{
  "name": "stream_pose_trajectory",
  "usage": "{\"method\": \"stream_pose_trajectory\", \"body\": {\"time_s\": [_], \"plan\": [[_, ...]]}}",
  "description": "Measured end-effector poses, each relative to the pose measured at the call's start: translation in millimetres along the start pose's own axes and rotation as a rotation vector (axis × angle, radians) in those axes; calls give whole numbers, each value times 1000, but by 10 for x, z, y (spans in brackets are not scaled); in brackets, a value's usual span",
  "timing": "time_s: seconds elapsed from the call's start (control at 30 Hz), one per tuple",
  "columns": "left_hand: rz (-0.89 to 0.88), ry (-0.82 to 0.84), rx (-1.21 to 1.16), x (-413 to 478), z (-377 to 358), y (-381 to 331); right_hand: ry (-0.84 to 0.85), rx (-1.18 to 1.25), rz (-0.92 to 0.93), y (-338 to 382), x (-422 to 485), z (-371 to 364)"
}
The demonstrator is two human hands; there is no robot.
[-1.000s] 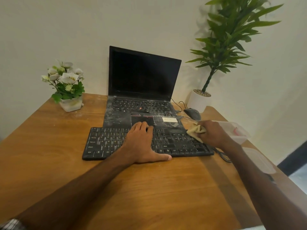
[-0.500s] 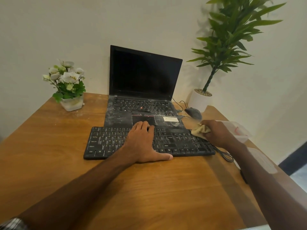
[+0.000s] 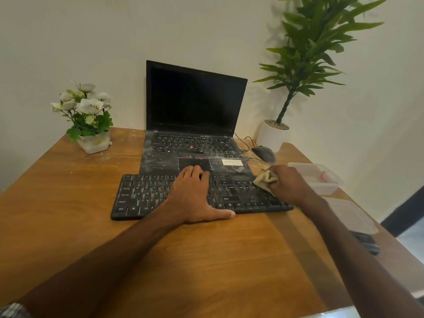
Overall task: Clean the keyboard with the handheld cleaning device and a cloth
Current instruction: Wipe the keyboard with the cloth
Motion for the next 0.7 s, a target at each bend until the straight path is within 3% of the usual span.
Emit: {"method": "stream_pose_trajectory", "body": {"time_s": [0.13,0.27,0.7], "plan": [[5,4,-1,2,5,2,-2,45,42,122,-1,-59],[6,-8,1,6,-2,4,-16,167,-35,-6,75,36],[-1,-23,4,1,19,1,-46,136,88,314,-52,-168]]}}
Point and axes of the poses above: each hand's wrist, its own x-axis towards the middle knuckle, its own z-axis out of the back of the hand, y = z × x, the point moved 4 cm from there along x, towards the middle knuckle, and after that the axes turned 10 degrees about -y, right-handed, at the moved point
